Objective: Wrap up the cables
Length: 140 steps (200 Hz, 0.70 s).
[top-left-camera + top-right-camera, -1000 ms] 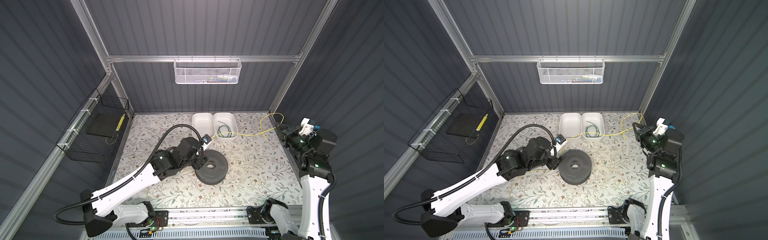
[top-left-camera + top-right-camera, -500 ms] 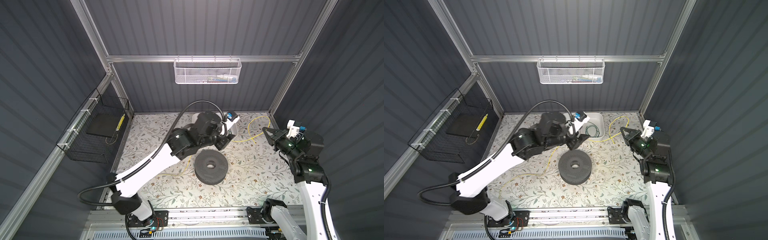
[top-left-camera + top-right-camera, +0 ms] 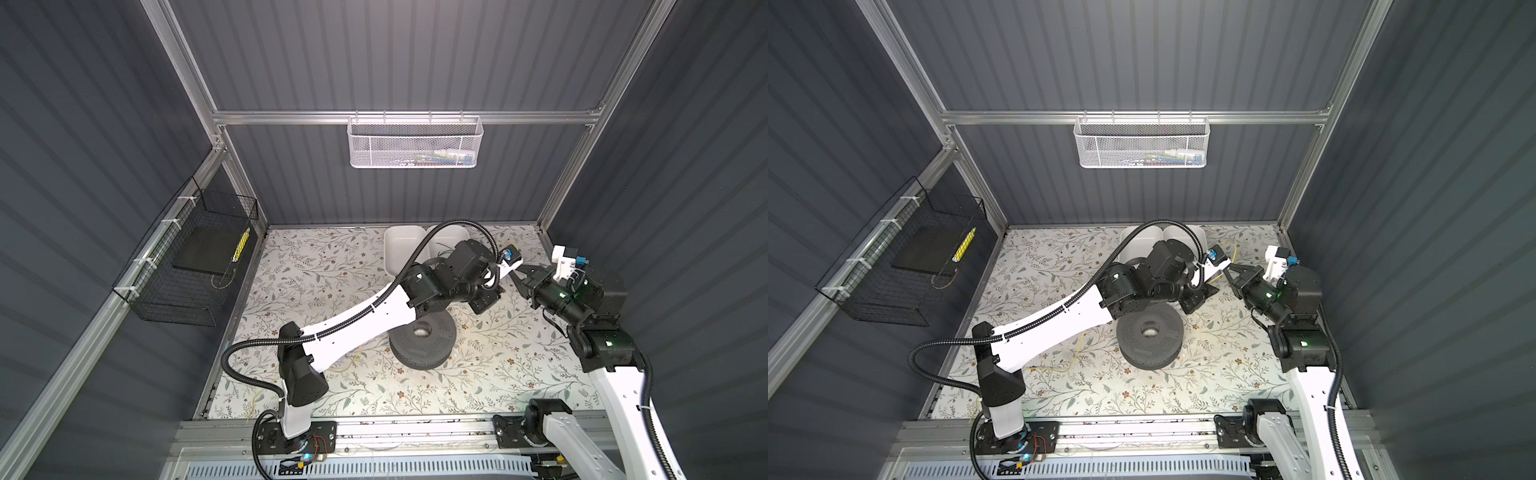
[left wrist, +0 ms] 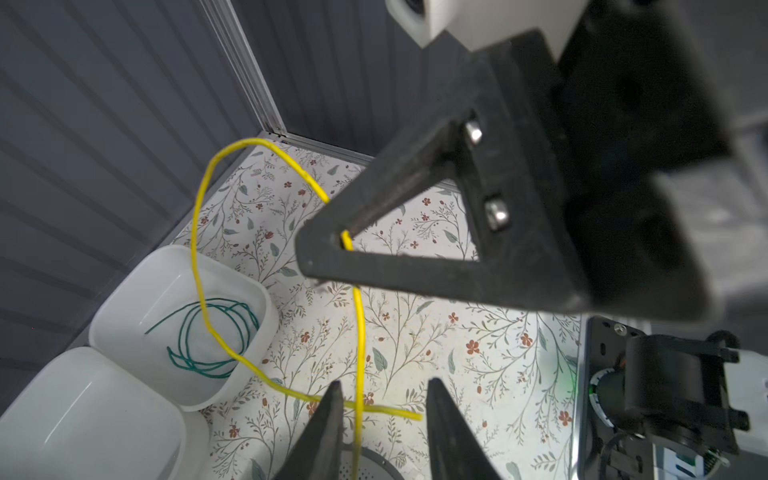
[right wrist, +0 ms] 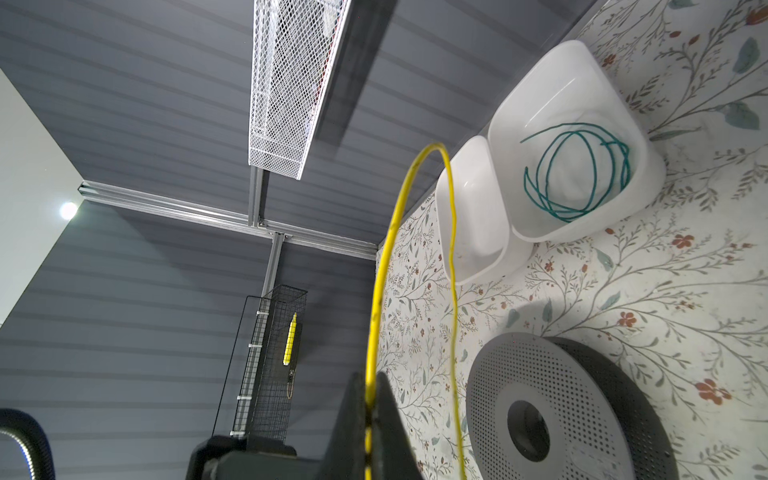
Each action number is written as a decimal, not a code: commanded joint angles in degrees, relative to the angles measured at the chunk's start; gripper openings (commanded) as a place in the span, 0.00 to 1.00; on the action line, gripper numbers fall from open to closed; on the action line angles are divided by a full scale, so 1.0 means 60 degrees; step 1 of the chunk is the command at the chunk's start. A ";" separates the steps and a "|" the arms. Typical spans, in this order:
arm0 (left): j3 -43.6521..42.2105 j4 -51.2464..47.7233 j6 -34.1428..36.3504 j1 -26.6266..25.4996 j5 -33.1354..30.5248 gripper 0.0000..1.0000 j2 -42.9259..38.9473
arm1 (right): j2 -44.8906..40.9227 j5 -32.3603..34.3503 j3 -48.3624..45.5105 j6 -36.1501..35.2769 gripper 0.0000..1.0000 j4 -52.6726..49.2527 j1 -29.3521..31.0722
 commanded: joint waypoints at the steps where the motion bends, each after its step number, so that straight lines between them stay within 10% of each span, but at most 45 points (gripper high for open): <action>1: -0.0167 0.0595 0.0135 -0.0016 -0.0153 0.32 -0.0349 | -0.0151 0.0142 -0.0157 -0.0090 0.00 0.0136 0.0134; 48: -0.0268 0.0407 0.0182 -0.0016 0.0043 0.07 -0.0154 | -0.0205 0.0167 -0.0202 -0.0062 0.00 0.0146 0.0279; 111: -0.0577 0.0402 0.0208 -0.0016 0.0198 0.26 -0.0220 | -0.0219 0.0208 -0.0215 -0.0044 0.00 0.0146 0.0430; 140: -0.0622 0.0516 0.0231 -0.0016 0.0079 0.05 -0.0229 | -0.0219 0.0263 -0.0275 -0.0046 0.00 0.0150 0.0574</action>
